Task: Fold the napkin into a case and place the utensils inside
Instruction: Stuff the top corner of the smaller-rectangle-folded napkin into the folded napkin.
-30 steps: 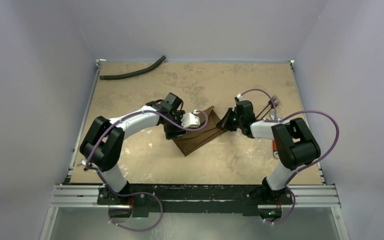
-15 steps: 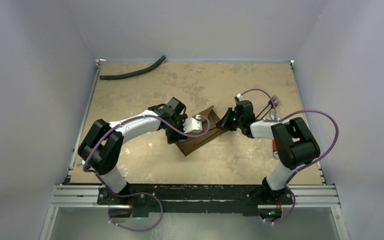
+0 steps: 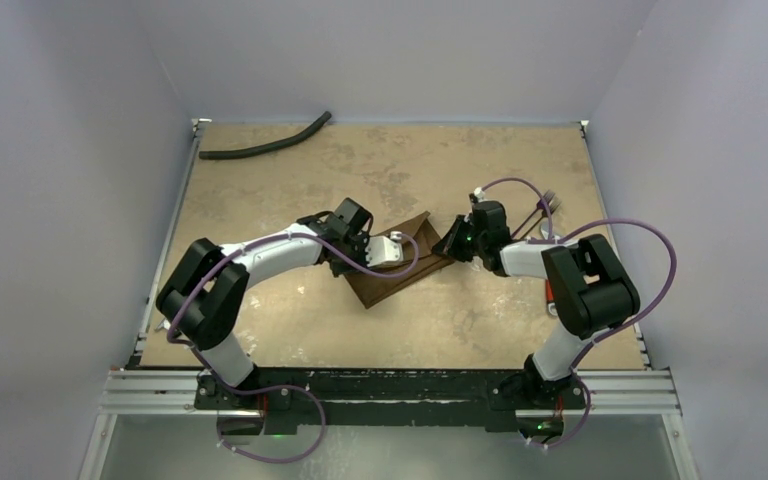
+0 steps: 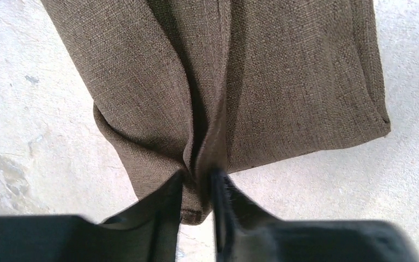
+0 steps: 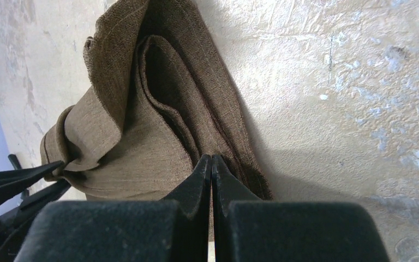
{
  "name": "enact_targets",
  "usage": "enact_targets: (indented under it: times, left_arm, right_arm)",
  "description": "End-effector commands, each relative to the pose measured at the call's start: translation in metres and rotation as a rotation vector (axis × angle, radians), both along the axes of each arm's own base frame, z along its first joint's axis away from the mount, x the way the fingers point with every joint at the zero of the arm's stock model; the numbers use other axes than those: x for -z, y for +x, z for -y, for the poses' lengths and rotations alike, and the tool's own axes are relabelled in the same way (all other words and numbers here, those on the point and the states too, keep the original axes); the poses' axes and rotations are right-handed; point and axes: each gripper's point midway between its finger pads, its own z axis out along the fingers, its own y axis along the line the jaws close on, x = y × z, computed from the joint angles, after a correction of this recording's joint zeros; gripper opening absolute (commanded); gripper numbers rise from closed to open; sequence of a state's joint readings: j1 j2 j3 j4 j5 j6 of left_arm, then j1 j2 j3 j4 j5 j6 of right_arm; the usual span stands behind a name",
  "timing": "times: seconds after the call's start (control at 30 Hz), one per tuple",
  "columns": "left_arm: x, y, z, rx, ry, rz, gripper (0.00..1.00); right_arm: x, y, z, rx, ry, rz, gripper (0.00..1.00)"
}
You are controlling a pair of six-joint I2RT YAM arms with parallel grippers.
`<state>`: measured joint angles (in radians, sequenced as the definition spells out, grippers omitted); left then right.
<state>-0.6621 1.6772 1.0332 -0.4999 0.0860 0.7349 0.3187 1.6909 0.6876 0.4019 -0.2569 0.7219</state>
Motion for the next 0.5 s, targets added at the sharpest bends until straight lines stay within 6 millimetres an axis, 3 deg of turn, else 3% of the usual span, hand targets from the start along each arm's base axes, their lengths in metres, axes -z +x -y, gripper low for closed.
enact_targets:
  times: [0.0,0.03,0.1,0.47]
  left_arm:
    - [-0.002,0.005,-0.002,0.013,0.019,0.046,0.17]
    - [-0.003,0.004,-0.002,0.013,0.022,0.05,0.08]
    - [-0.003,0.003,-0.003,0.015,0.03,0.059,0.0]
    - [-0.024,-0.007,-0.005,0.025,0.044,0.118,0.0]
  right_arm:
    - [-0.008,0.001,0.004,0.004,0.008,0.019,0.0]
    - [-0.008,0.001,0.004,0.004,0.007,0.017,0.0]
    - [-0.006,0.002,0.005,0.007,0.006,0.014,0.0]
    - [0.016,0.002,0.015,0.075,-0.023,-0.017,0.0]
